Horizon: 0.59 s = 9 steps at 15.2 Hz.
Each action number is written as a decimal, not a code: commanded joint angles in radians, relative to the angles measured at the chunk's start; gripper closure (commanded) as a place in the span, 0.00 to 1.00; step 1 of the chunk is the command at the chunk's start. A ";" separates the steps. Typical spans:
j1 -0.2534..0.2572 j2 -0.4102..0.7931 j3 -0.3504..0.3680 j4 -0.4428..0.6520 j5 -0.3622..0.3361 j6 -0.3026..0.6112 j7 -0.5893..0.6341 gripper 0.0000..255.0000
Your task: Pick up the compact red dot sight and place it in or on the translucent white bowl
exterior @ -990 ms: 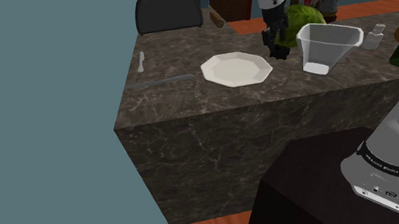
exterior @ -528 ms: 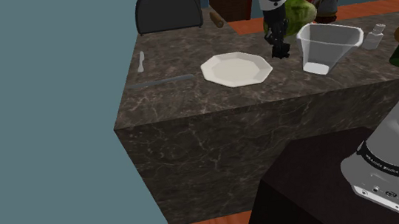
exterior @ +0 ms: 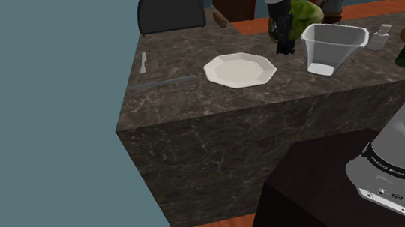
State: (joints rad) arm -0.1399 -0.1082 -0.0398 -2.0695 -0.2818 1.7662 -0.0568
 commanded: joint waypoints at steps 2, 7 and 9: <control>0.001 -0.010 0.001 0.029 0.002 -0.039 -0.010 1.00; 0.002 -0.019 0.003 0.086 0.005 -0.103 -0.025 1.00; 0.002 -0.021 0.004 0.111 0.006 -0.129 -0.031 1.00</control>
State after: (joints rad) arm -0.1376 -0.1273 -0.0361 -1.9702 -0.2764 1.6507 -0.0840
